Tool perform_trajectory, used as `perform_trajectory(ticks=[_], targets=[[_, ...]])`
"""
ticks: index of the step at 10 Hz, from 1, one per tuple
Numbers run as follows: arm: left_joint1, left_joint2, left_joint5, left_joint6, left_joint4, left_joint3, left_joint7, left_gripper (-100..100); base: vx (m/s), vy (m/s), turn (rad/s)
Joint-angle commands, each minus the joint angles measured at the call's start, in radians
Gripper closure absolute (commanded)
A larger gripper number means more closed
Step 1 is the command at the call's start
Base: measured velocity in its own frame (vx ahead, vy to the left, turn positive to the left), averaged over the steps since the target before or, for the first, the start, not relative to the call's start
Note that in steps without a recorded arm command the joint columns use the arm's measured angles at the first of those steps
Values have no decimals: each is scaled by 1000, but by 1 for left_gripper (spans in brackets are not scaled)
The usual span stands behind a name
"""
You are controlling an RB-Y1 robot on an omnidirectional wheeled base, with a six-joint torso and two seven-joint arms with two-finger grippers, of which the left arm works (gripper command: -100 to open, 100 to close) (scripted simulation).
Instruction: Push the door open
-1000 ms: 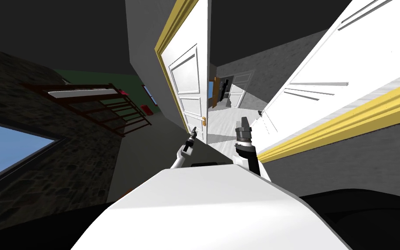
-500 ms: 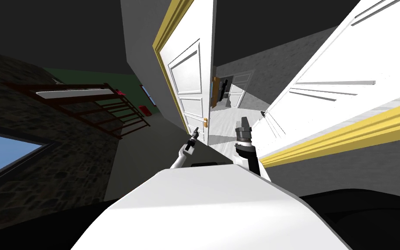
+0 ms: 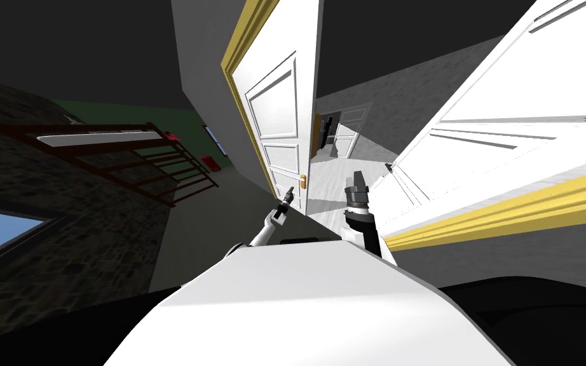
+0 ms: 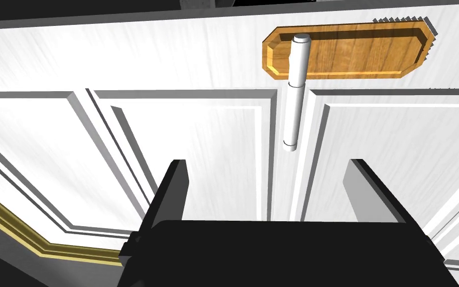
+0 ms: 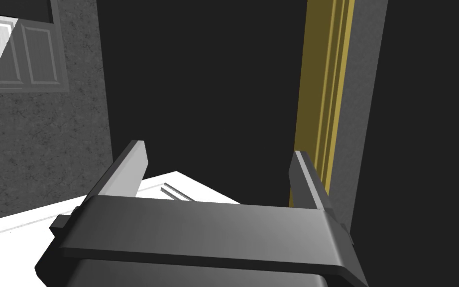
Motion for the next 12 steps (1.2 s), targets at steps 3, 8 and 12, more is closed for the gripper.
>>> perform_trajectory(ticks=[3,8,12], targets=[[-52,-12,-6,-5,84,-33,30,-100,137,103,-35],[-119,-36,-12,-11,191,-69,65,-100,123,78,-29],[-143,-33,-13,-15,230,-76,73,-100,112,63,-28]])
